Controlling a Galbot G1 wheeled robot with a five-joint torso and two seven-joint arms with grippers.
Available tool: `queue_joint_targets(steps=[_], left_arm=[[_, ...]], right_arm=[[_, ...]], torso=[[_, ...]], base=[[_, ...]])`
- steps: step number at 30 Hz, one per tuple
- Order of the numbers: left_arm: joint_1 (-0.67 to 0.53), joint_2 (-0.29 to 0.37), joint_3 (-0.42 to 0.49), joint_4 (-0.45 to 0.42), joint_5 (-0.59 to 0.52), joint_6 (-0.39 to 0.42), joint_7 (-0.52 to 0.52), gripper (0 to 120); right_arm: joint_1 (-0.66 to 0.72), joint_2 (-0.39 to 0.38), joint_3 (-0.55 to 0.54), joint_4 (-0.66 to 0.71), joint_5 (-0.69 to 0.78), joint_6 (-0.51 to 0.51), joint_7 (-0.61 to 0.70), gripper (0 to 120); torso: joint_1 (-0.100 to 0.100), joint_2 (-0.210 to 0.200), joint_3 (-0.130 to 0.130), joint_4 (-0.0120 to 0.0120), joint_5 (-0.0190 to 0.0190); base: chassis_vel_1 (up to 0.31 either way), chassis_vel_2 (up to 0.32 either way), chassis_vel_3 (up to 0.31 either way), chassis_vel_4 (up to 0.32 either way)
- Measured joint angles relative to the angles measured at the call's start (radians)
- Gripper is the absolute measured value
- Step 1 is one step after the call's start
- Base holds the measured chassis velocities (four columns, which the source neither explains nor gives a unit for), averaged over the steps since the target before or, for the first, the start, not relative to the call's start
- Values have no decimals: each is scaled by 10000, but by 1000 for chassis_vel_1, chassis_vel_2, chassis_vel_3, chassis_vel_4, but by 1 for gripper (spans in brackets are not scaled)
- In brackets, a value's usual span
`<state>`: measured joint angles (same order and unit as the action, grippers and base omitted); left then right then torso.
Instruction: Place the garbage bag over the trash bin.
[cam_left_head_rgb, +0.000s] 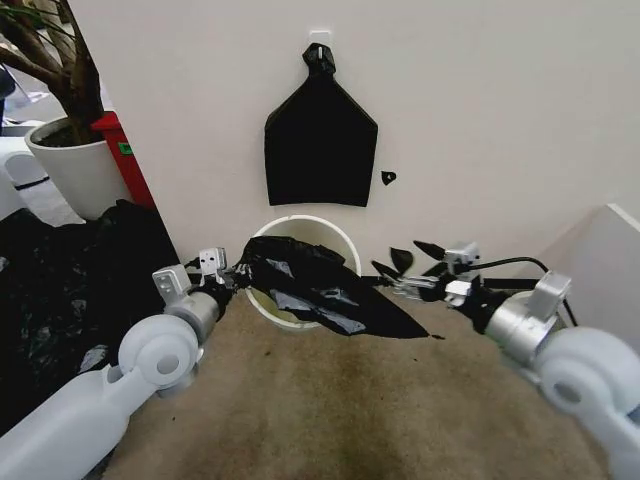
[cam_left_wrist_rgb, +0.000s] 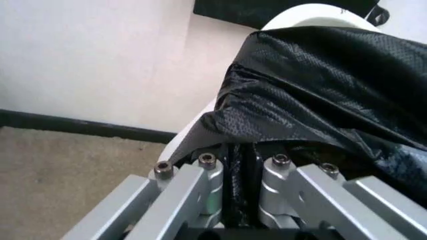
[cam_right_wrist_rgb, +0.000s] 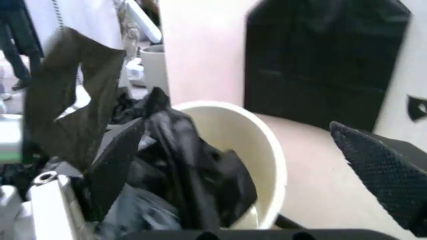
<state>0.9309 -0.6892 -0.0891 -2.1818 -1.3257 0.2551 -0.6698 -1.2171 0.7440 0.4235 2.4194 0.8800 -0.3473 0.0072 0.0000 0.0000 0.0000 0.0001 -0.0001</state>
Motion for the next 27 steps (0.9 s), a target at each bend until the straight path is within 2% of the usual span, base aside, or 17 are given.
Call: queue_joint_targets(steps=[5, 12, 20, 27], left_arm=[[-52, 136, 56, -211, 208, 324, -194, 4], [-331, 91, 267, -270, 778, 498, -153, 4], [-978, -162, 983, -123, 1397, 549, 22, 4], [-1438, -406, 1357, 71, 1582, 619, 35, 4]], right_arm=[[87, -32, -282, 368, -104, -220, 15, 84], [169, 6, -937, 419, -308, -450, -59, 88], [1288, 369, -2749, -22, -120, -520, 393, 88], [2146, 816, -3553, -377, 929, -888, 1469, 75]], torso=[[0, 0, 0, 0, 0], [0, 0, 0, -2, 1], [0, 0, 1, 0, 1], [0, 0, 1, 0, 0]], base=[[0, 0, 0, 0], [0, 0, 0, 0], [0, 0, 0, 0], [0, 0, 0, 0]])
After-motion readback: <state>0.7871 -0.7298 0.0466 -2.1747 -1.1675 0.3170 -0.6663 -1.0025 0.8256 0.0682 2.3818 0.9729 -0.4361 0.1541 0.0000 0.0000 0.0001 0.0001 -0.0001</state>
